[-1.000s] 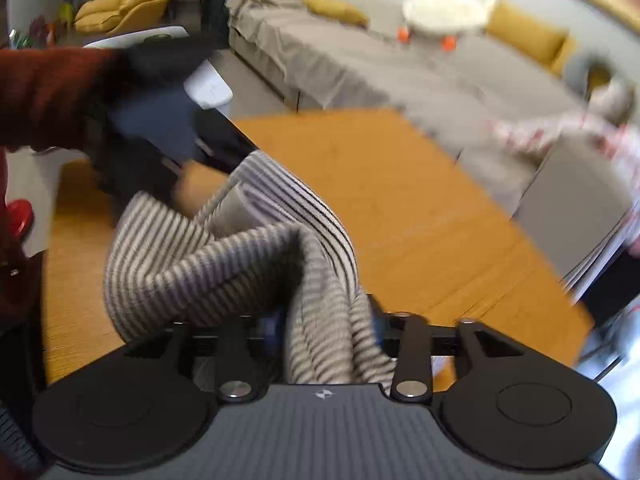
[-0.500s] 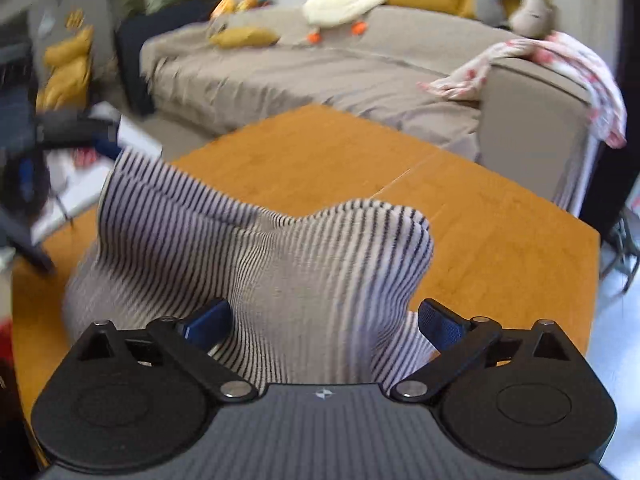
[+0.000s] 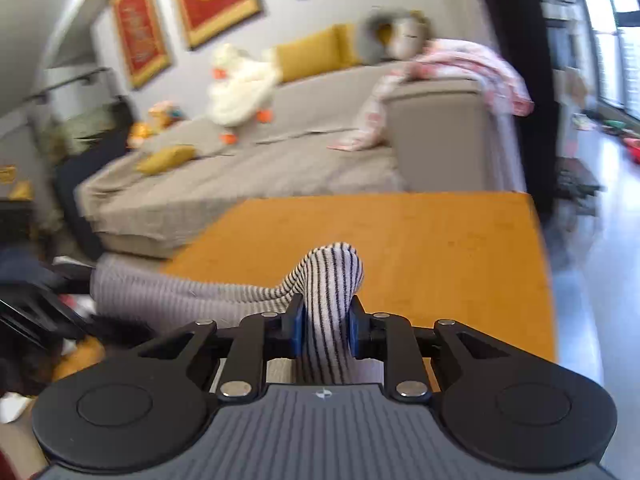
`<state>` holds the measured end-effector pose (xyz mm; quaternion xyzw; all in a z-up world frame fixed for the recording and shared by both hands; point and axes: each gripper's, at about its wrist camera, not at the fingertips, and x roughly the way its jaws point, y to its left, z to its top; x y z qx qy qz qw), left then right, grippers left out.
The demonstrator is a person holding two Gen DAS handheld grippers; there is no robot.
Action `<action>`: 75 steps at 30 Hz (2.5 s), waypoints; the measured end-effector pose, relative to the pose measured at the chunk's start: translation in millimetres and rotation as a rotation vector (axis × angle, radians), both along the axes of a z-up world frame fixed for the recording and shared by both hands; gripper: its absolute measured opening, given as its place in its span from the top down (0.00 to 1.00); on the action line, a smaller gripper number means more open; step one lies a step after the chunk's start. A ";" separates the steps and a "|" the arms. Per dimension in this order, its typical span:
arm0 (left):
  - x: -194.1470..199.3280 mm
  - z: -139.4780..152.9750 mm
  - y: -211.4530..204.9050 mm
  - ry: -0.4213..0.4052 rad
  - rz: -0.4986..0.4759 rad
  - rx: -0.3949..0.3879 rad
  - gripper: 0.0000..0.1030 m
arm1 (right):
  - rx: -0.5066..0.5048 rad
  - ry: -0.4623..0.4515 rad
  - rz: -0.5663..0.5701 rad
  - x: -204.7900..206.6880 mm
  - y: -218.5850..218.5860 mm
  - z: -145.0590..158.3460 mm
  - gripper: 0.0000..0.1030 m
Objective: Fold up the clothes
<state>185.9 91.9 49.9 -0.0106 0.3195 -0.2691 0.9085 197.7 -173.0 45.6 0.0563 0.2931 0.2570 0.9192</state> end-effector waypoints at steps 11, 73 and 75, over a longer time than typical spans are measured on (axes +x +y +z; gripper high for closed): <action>25.1 -23.1 6.2 0.064 0.089 -0.014 0.08 | -0.077 -0.014 -0.204 -18.5 -19.6 -35.9 0.35; -77.3 -28.0 -20.1 0.145 -0.198 -0.134 0.08 | 0.089 0.253 -0.229 -7.0 -20.8 -25.9 0.33; -86.5 -18.7 -16.4 0.122 -0.232 -0.171 0.07 | 0.055 0.211 -0.225 -15.2 -18.9 -22.1 0.31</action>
